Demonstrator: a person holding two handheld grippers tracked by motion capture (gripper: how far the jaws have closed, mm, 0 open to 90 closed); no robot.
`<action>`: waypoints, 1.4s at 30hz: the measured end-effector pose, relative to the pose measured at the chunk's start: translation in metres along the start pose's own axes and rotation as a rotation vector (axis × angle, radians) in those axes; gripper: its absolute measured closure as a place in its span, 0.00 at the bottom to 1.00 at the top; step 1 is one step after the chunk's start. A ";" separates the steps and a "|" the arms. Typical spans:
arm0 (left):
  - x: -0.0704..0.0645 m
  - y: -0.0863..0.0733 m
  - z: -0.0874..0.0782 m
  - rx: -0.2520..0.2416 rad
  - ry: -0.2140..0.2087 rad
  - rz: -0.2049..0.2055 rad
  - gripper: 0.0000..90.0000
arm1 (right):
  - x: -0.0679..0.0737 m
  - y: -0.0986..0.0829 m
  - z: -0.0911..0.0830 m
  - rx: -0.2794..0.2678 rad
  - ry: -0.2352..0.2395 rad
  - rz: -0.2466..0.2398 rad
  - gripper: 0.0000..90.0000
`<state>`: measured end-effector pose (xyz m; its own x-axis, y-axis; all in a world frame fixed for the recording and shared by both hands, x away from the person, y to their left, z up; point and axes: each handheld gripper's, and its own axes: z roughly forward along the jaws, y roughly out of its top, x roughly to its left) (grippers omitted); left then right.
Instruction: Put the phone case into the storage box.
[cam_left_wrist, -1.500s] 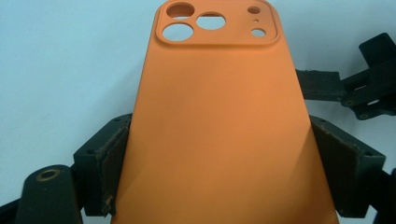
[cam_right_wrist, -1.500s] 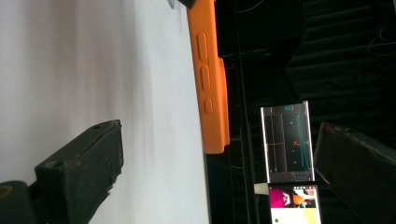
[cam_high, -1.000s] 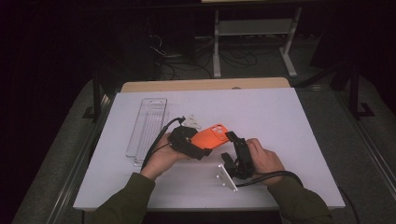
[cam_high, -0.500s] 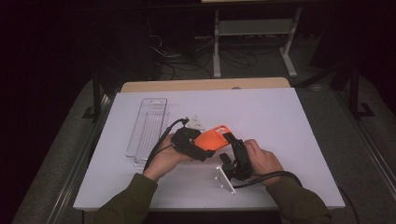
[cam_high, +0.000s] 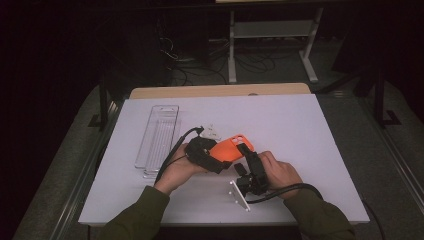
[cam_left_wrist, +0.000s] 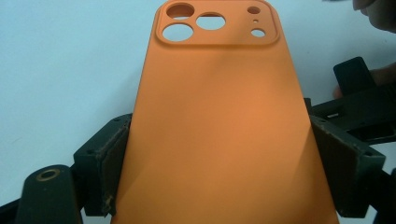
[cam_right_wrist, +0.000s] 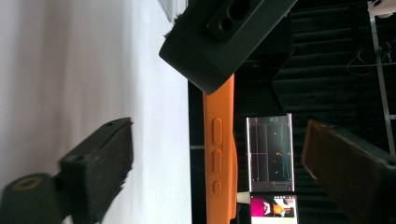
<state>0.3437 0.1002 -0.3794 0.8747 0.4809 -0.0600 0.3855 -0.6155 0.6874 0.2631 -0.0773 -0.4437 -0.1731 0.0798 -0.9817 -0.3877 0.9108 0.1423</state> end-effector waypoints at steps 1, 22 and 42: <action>0.000 0.000 0.000 -0.001 -0.001 -0.002 0.17 | 0.000 0.000 0.000 -0.001 0.001 -0.001 0.12; -0.001 0.000 0.001 0.003 -0.012 0.007 0.17 | 0.002 0.003 -0.003 -0.008 0.024 -0.045 0.41; -0.006 0.001 0.005 0.012 -0.031 0.019 0.17 | 0.004 0.004 -0.004 -0.018 0.015 -0.067 0.60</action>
<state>0.3397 0.0940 -0.3820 0.8907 0.4494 -0.0693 0.3718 -0.6320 0.6800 0.2573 -0.0744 -0.4467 -0.1600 0.0126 -0.9870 -0.4147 0.9065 0.0788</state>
